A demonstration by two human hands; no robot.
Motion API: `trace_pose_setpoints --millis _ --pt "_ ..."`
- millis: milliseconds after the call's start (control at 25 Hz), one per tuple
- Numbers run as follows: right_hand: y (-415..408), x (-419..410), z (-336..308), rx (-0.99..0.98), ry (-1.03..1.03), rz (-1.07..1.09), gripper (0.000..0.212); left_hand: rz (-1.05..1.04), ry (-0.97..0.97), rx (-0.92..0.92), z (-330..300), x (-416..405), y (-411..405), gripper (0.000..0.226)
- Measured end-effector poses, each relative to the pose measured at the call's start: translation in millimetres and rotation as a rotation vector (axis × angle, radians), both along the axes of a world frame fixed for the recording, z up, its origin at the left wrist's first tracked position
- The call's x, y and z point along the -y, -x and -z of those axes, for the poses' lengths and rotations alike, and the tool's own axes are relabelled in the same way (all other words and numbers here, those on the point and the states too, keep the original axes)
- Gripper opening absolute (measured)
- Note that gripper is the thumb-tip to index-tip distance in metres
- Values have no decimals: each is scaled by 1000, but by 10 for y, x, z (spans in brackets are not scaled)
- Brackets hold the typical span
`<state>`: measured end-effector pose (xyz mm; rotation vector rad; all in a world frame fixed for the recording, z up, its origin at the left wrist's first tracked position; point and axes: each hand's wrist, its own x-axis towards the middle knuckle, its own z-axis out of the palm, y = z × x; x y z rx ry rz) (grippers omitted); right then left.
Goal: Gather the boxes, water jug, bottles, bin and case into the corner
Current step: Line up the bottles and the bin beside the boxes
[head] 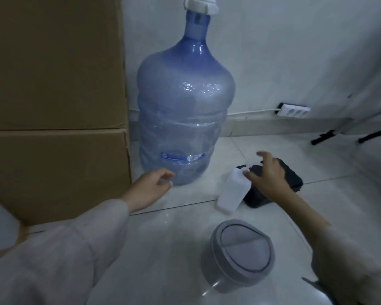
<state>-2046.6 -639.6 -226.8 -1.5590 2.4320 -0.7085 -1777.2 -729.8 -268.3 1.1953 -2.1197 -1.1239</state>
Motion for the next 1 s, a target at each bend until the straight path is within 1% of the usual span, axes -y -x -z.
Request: trace_pose_setpoints --millis 40,80,160,240,360,440,520,640,720,800,840,880,960,1000 --pt "28 -40 83 112 -20 6 57 35 37 15 16 -35 35 25" --pt "32 -70 155 211 -1 -5 52 67 57 18 49 -70 39 22" --pt "-7 -60 231 307 83 9 34 85 42 -7 85 -145 -45 16" --pt "-121 2 200 301 78 -12 22 79 31 -44 107 -203 -185 25" --pt "-422 138 119 140 -53 -204 14 44 18 -87 78 -309 -434 26" --pt "-699 242 27 178 -33 -337 11 -10 -13 -126 98 -391 -603 29" --pt "-1077 369 -38 303 -10 -479 11 -81 -44 -120 173 -477 -804 30" --pt "-1775 536 -27 494 -7 -669 12 -283 -135 -142 333 -678 -1104 37" --pt "-2286 610 38 535 -36 -787 15 -496 -245 -277 444 -828 -1318 39" --pt "-2778 655 121 523 -54 -885 19 -731 -310 -443 568 -929 -1574 36" --pt "-2984 674 160 514 -41 -910 18 -837 -318 -469 623 -944 -1697 35" --pt "-3192 694 203 516 -18 -925 17 -928 -313 -456 677 -948 -1833 37" --pt "-3529 722 281 517 18 -926 14 -1040 -302 -426 731 -919 -2050 44" --pt "-3665 742 316 516 26 -923 14 -1076 -319 -437 738 -901 -2144 51"
